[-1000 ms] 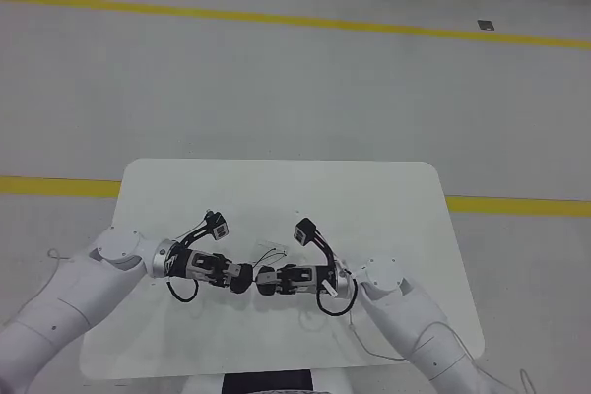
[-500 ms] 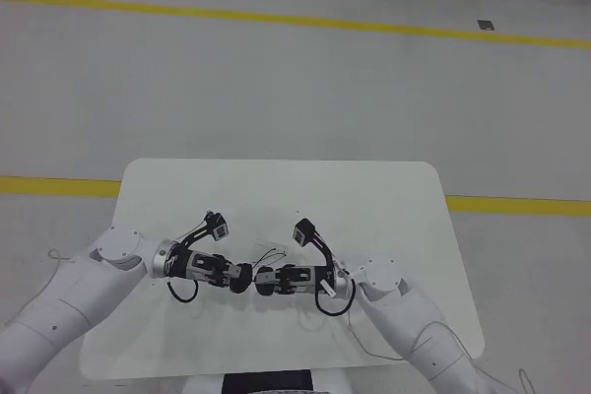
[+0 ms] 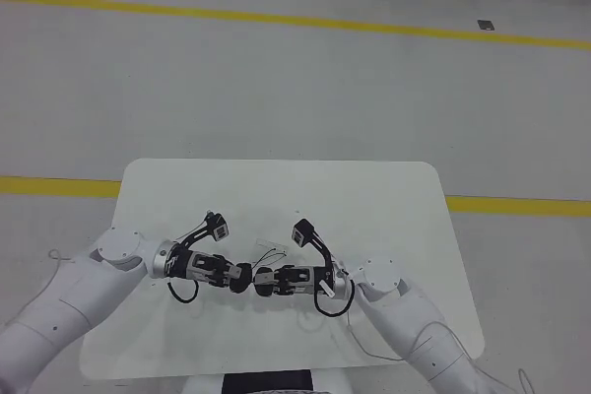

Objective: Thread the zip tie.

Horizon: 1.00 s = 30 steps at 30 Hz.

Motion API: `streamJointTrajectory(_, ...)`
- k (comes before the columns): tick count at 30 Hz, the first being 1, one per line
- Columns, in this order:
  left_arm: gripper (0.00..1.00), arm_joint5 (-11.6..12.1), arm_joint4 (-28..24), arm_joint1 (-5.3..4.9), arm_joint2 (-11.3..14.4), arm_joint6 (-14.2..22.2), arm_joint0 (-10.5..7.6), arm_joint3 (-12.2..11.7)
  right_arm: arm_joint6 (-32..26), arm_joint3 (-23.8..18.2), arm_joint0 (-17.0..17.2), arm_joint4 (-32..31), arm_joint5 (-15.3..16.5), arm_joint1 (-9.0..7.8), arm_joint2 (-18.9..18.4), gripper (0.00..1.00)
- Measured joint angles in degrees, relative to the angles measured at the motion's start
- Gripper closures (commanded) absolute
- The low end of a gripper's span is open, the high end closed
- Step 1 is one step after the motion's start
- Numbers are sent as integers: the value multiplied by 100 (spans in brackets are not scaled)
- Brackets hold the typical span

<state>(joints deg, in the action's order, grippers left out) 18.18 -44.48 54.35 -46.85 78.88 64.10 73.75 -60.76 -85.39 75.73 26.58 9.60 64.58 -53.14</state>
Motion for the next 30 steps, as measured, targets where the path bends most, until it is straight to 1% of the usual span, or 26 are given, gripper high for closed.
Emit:
streamJointTrajectory(6, 96, -12, 13, 7, 2, 2, -3, -7, 7, 7, 1, 18, 8, 0, 4, 100)
streamJointTrajectory(8, 100, -16, 16, 10, 6, 3, -4, -11, 7, 13, -3, 22, 14, 0, 4, 100)
streamJointTrajectory(14, 100, -21, 16, 22, 18, 9, -13, -33, -4, 36, -20, 50, 23, 3, 15, 100)
streamJointTrajectory(15, 100, -20, 16, 24, 18, 9, -14, -36, 0, 37, -23, 55, 28, 4, 15, 96)
streamJointTrajectory(16, 100, -11, 17, 25, 16, 4, -15, -40, 11, 39, -24, 66, 35, 5, 13, 53)
streamJointTrajectory(17, 100, -1, 19, 26, 14, 0, -14, -43, 18, 41, -23, 78, 40, 5, 10, 0)
streamJointTrajectory(24, 100, 83, 26, 14, -46, 8, 11, -43, 73, 44, 20, 155, 80, -13, -91, 0)
streamJointTrajectory(30, 100, 121, 29, -8, -113, 11, 59, -23, 109, 24, 112, 194, 133, -58, -278, 0)
